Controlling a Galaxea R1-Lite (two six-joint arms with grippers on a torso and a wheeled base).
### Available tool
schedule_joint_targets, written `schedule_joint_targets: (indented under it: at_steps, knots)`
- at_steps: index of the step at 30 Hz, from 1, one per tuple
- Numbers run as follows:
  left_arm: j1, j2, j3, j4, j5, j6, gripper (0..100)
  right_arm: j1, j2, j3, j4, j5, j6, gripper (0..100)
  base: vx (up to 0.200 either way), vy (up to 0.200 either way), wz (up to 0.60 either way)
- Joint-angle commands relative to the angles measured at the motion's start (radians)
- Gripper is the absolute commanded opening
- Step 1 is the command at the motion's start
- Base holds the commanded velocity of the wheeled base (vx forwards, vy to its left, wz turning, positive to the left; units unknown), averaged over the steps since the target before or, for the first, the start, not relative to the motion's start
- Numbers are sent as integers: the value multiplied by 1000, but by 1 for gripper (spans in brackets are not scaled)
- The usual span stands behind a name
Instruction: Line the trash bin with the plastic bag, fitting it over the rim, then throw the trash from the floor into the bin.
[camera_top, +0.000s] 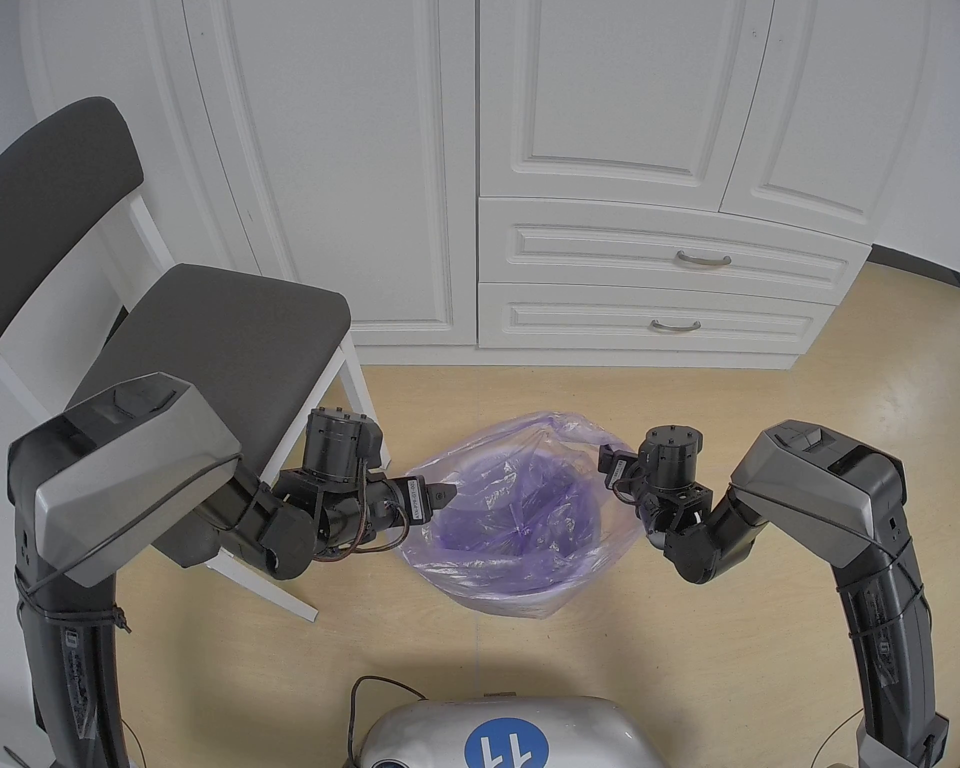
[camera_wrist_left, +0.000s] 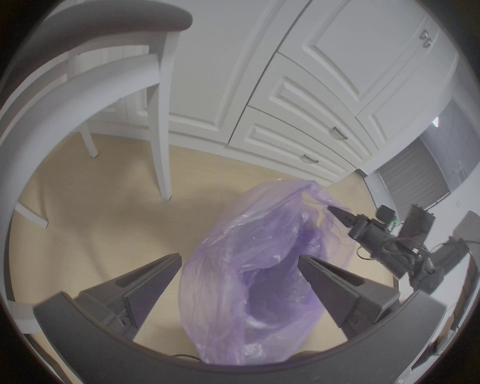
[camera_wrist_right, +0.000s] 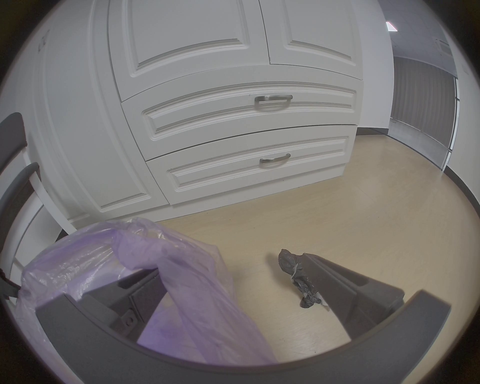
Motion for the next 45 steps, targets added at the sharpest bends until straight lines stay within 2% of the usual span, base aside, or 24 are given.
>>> schedule_joint_targets:
  at_steps: [1, 7, 16, 23, 29, 45]
  knots:
    - [7, 88, -106, 35, 53, -57, 100, -1, 21, -9, 0, 5, 1, 100, 0, 0, 0]
    - [23, 122, -172, 35, 143, -57, 100, -9, 31, -25, 0, 6, 1, 100, 0, 0, 0]
    - [46, 197, -216, 40, 139, -57, 100, -16, 77, -62, -3, 8, 4, 100, 0, 0, 0]
    - [60, 251, -287, 20, 148, -80, 100, -36, 148, -152, -6, 8, 48, 100, 0, 0, 0]
    - [63, 292, -382, 20, 165, -182, 100, -61, 195, -235, -9, 8, 76, 100, 0, 0, 0]
    - [64, 307, -408, 44, 166, -193, 100, -56, 212, -215, 98, 8, 62, 100, 0, 0, 0]
